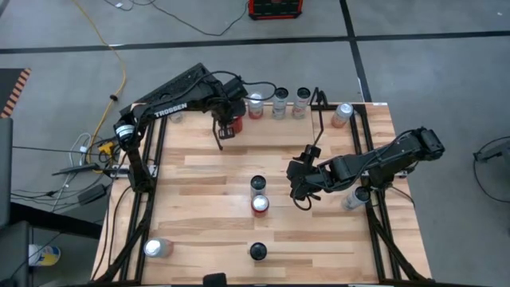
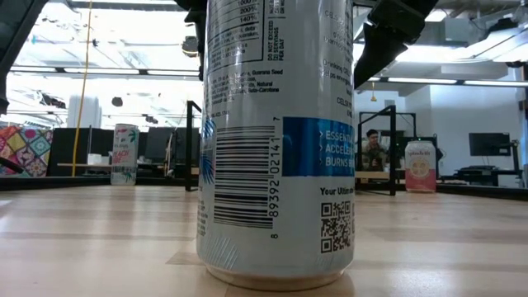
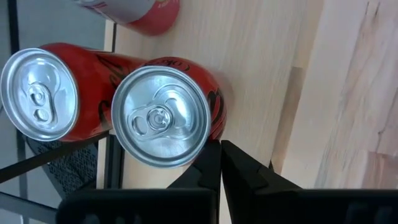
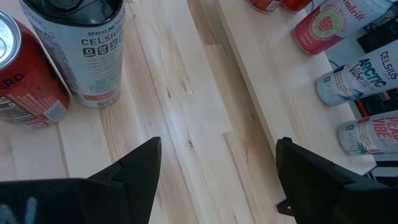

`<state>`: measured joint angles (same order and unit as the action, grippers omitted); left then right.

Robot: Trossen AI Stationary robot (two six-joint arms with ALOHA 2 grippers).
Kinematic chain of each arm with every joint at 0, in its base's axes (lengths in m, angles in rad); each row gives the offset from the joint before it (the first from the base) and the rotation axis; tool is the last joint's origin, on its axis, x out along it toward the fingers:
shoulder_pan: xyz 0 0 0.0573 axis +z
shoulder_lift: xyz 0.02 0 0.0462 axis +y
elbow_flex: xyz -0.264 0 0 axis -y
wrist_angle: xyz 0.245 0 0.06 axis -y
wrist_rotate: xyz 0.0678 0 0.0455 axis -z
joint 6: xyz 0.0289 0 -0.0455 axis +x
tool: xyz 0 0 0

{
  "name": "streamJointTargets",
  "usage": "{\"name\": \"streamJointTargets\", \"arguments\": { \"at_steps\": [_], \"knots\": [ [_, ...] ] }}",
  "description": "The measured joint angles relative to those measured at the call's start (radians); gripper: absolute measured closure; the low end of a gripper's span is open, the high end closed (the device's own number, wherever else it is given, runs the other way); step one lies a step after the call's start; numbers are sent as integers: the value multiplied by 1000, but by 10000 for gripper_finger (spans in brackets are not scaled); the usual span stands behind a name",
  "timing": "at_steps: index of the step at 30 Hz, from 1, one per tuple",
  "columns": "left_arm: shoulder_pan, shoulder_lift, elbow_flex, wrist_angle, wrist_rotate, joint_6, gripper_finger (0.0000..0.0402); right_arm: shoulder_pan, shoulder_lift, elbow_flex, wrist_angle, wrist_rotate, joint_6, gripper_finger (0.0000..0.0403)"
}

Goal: Place canned beverage on shelf
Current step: Put the top red black soda can on the shelf aligned with the other red black soda can, then put the bottom orange white soda can on the shelf

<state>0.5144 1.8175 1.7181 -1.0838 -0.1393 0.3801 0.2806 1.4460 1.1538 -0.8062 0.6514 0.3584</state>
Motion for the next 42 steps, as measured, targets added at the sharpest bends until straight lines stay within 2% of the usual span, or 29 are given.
{"name": "streamJointTargets", "arguments": {
  "at_steps": [3,8,12,14,16,21,25,28,33,38,42],
  "knots": [
    [-14,-11,19,-47,28,-28,401,0,0,0,0,0,0,112],
    [-82,-94,33,-77,139,-110,401,0,0,0,0,0,0,112],
    [-192,-179,10,-42,247,-194,401,0,0,0,0,-5,4,112],
    [-268,-223,-22,-1,263,-222,401,0,0,0,0,-20,12,112],
    [-350,-262,-65,36,237,-243,401,0,0,0,0,-31,25,112],
    [-522,-353,-208,131,96,-322,401,0,0,0,-1,-81,61,112],
    [-608,-423,-362,262,70,-406,401,0,0,0,0,-184,90,112],
    [-658,-478,-479,354,47,-464,401,0,0,0,8,-281,95,112],
    [-724,-583,-647,471,-49,-542,401,16,0,10,14,-341,143,112],
    [-750,-684,-786,585,-135,-566,401,51,0,65,9,-355,150,112],
    [-744,-741,-888,737,-201,-509,401,43,-1,185,-176,-302,162,112]
  ]
}}
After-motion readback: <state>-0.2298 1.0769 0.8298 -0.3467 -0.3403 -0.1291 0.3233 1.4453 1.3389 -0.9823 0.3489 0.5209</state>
